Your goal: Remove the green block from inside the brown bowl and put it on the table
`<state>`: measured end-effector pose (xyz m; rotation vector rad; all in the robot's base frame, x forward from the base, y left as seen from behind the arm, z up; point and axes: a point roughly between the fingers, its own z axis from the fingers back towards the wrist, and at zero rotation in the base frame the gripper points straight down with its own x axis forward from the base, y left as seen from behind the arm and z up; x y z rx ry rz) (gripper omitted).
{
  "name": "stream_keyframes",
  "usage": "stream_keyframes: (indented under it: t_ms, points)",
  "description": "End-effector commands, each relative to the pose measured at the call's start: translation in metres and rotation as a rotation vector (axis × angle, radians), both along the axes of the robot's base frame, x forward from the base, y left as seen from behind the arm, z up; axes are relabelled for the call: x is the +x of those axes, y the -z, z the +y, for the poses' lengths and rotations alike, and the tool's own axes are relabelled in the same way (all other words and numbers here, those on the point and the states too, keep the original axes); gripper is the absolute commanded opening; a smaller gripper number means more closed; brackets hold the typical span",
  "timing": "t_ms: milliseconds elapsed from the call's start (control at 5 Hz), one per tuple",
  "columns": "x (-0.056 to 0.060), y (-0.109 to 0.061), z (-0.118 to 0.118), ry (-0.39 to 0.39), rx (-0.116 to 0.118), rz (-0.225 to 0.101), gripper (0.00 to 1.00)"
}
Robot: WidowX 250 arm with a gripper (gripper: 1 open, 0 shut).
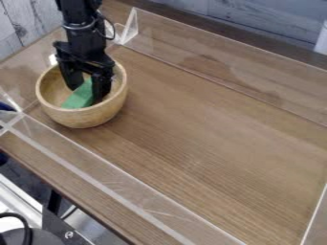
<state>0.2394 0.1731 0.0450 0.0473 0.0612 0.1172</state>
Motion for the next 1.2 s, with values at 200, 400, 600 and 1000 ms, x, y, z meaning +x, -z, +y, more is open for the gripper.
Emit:
stream_keyframes:
  t_ms: [200,400,600,1000]
  points:
    - [0.006,-0.007,0.009,-0.016,0.026,-0.032,0.00]
    - [0.006,-0.009,0.008,-0.019,0.023,-0.037,0.00]
    - [0.006,-0.012,0.007,-0.021,0.019,-0.043,0.00]
    - [0.006,-0.018,0.005,-0.025,0.012,-0.055,0.00]
